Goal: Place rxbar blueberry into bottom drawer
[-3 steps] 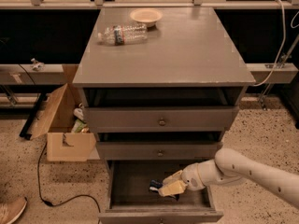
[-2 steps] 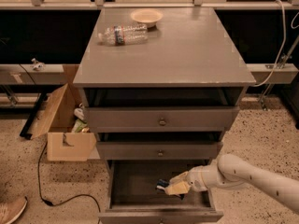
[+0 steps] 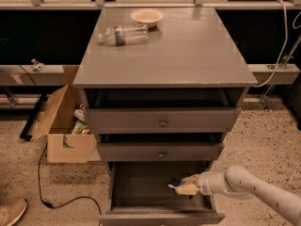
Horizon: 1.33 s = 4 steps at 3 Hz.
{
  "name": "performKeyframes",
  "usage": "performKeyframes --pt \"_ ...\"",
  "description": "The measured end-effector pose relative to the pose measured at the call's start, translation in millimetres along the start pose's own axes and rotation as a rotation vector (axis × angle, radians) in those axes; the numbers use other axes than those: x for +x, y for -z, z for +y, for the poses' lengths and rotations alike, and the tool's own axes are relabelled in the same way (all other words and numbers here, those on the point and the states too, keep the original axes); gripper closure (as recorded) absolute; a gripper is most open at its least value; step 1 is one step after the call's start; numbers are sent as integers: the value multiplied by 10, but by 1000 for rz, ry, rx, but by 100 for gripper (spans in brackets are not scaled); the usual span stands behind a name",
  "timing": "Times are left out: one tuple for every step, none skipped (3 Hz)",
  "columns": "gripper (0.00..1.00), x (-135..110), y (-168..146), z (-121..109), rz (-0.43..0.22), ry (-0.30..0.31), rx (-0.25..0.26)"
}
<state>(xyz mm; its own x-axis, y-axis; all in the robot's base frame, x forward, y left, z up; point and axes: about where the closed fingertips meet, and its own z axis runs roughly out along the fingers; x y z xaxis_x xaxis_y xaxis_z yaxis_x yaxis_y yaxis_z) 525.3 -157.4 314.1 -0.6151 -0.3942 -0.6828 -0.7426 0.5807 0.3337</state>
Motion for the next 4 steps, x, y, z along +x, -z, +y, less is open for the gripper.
performKeyframes --pt "82 188 -196 -329 -33 -26 37" --pt "58 316 -370 -587 -72 -53 60" --pt "35 408 -470 -756 -94 -76 77" --pt "11 463 -488 -853 -121 -86 88"
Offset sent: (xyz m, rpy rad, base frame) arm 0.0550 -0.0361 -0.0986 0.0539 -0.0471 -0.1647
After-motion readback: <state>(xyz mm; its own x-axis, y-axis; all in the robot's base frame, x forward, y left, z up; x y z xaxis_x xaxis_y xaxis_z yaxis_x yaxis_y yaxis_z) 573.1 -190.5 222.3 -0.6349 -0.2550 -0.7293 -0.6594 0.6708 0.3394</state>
